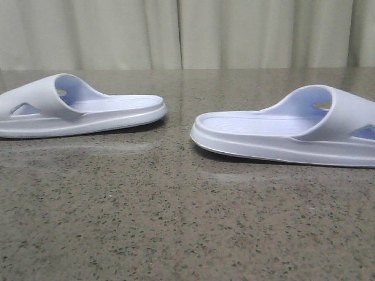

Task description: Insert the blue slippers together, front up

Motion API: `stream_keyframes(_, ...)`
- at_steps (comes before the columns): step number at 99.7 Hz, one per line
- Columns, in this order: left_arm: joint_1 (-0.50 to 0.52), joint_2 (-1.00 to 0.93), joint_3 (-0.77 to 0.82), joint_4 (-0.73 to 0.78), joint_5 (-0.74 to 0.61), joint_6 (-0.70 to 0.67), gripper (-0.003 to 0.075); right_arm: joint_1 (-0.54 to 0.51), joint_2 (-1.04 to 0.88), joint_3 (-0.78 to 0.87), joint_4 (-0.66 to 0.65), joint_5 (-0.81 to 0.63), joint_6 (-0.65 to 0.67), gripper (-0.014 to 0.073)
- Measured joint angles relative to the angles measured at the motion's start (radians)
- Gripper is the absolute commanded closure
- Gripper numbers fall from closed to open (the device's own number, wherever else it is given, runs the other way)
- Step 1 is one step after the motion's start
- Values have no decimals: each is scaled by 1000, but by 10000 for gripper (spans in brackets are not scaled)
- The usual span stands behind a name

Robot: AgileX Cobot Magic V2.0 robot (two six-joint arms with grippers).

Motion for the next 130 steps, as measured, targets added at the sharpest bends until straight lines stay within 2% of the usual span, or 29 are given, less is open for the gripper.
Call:
stream_keyframes(14, 0, 23, 0, -3, 9, 13, 661, 0, 0, 0, -64, 5, 43, 381)
stream_keyframes(32, 0, 25, 0, -13, 9, 23, 505, 0, 3, 0, -129, 7, 86, 375)
stream_keyframes(42, 0, 37, 0, -18, 7, 26, 454, 0, 23, 0, -133, 11, 89, 375)
stream_keyframes(101, 0, 148, 0, -79, -3, 67, 452, 0, 174, 0, -135, 4, 89, 373)
stream_keyframes(130, 0, 190, 0, -107, -6, 94, 452, 0, 190, 0, -135, -14, 81, 366)
